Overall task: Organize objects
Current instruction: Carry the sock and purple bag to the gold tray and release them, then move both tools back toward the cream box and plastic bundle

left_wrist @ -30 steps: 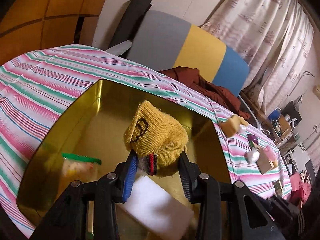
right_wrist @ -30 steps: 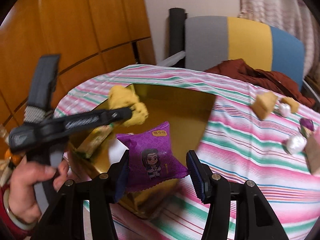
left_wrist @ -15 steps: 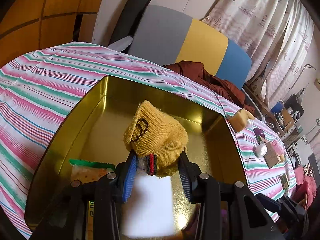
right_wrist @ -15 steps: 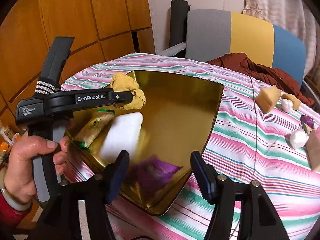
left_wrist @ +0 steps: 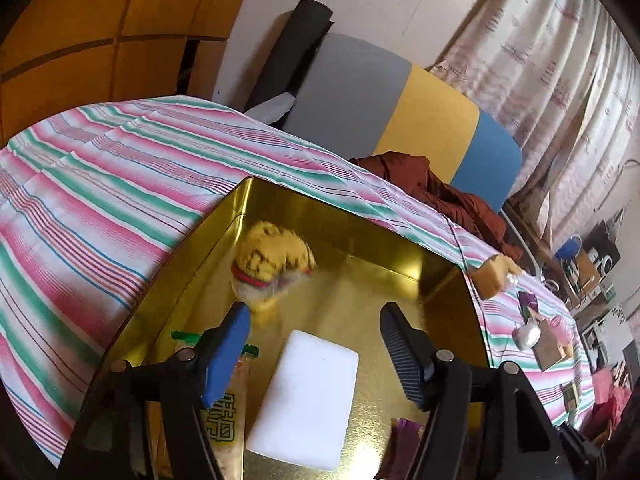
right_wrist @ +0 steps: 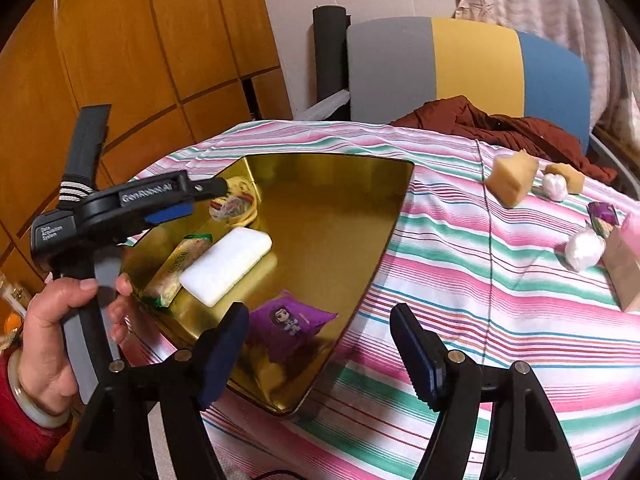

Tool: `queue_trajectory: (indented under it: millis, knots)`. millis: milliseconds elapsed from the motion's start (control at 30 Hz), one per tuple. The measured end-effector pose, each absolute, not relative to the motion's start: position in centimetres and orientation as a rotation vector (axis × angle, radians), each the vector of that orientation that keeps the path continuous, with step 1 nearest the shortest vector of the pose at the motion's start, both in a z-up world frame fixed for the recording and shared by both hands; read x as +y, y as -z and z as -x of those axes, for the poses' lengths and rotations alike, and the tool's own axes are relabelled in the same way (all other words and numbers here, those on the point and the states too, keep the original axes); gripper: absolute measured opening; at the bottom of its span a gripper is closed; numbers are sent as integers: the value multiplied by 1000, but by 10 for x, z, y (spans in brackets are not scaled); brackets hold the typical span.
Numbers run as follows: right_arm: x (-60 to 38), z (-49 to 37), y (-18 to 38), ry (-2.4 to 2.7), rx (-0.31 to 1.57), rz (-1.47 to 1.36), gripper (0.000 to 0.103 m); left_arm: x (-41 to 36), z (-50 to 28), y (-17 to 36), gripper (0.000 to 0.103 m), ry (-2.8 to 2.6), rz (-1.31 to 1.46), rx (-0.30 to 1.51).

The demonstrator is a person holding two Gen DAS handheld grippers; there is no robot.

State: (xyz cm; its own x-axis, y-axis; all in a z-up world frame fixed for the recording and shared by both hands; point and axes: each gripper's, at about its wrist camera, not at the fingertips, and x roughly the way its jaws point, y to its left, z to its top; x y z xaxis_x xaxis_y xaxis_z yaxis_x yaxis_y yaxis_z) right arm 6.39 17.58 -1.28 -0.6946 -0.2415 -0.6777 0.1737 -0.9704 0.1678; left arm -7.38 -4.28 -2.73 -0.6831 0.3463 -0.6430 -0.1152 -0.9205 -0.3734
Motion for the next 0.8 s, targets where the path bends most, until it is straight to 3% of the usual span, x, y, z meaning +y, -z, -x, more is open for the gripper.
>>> queue_trajectory:
  millis: [167, 800]
  knots:
    - [181, -65, 12, 2711, -151, -1088, 74, -36, 69, 27, 68, -2639, 1119, -443]
    - [255, -64, 12, 2878, -223, -1147, 78, 49, 24, 10, 68, -2486, 1042, -162]
